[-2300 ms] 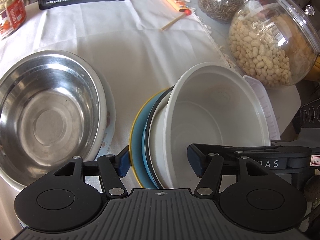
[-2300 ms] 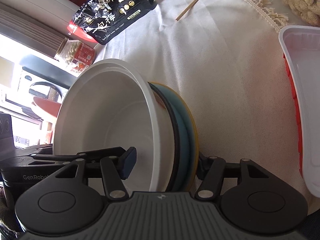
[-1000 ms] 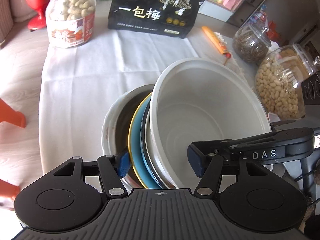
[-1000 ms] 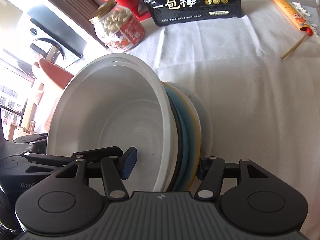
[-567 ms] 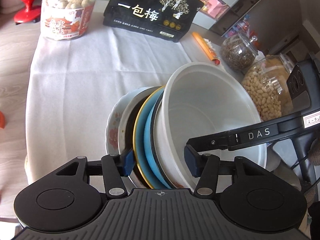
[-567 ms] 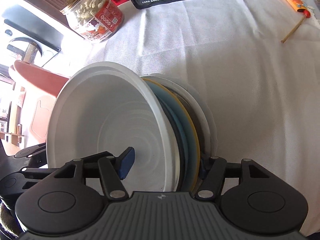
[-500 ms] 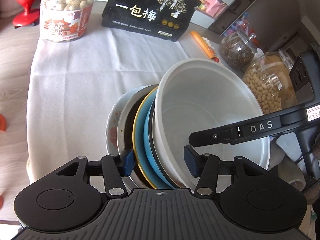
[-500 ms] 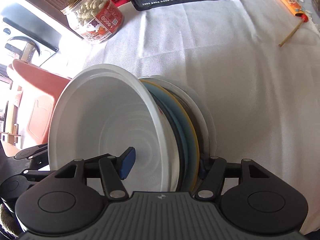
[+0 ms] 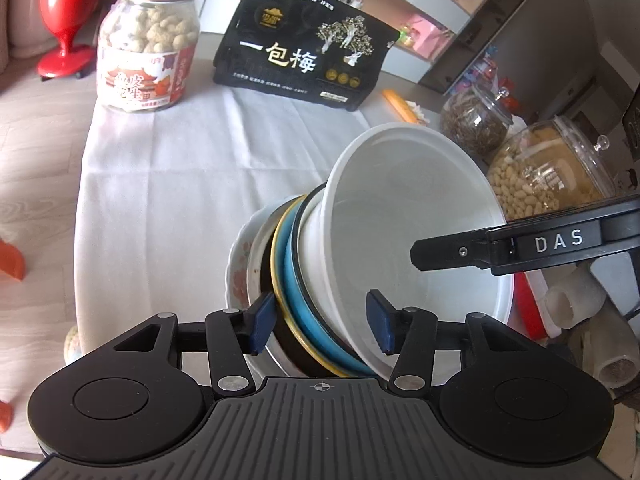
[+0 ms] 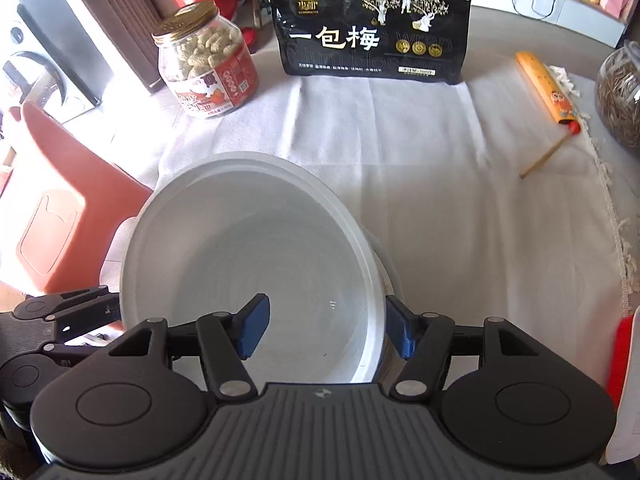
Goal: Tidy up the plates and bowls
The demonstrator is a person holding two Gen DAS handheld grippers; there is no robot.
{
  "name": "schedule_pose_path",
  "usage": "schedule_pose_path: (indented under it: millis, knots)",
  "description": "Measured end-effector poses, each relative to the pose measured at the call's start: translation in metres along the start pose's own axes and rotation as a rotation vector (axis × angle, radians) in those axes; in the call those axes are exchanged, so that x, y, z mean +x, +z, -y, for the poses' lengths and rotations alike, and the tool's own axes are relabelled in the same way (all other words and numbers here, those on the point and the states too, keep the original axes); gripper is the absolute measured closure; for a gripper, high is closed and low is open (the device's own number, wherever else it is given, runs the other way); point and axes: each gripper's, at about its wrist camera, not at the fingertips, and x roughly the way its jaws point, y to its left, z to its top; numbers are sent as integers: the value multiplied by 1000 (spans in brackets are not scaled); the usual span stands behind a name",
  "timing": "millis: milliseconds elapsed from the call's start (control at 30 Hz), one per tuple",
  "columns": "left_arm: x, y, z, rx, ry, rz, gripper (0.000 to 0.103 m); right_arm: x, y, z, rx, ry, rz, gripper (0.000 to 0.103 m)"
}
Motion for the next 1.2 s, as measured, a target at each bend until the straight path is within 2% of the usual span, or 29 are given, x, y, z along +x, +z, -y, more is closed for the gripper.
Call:
schedule_pose_path:
  millis: [100, 200, 233, 267, 367, 433, 633, 767, 800, 900, 1067, 1200]
  knots:
    - [-1, 0, 2, 4, 19, 5, 50, -8, -1, -9, -36, 5, 7, 39]
    - [-7, 1, 2, 4, 22, 29, 51, -9, -2, -13, -45, -25, 28, 40]
    - [-10, 1, 4, 17, 18, 51, 53, -8, -3, -14, -51, -49, 45, 40]
    - [-14, 1, 7, 36, 14, 71, 61, -8, -5, -14, -64, -78, 66, 40]
    - [-20, 0, 15, 80, 26, 103, 62, -7, -10, -14, -116, -165, 131, 40]
    - [-21, -1, 15, 79, 22, 104, 62, -5, -11, -12, -119, -184, 153, 40]
    - [-21, 1, 12, 59, 18, 106, 65, -4, -10, -1, -85, -147, 155, 42]
    - [-22, 1, 10, 41, 1, 109, 65, -2, -16, -3, -103, -105, 128, 57]
    - [-23, 2, 9, 31, -9, 114, 65, -2, -20, -5, -108, -85, 117, 58]
    - [-26, 4, 5, 6, -41, 131, 65, -5, -30, -12, -145, -94, 129, 58]
    - [-28, 6, 1, -18, -65, 145, 66, -11, -38, -2, -137, -39, 140, 59]
    - [-42, 3, 6, -12, -15, 215, 68, -14, -49, 2, -166, -56, 189, 59]
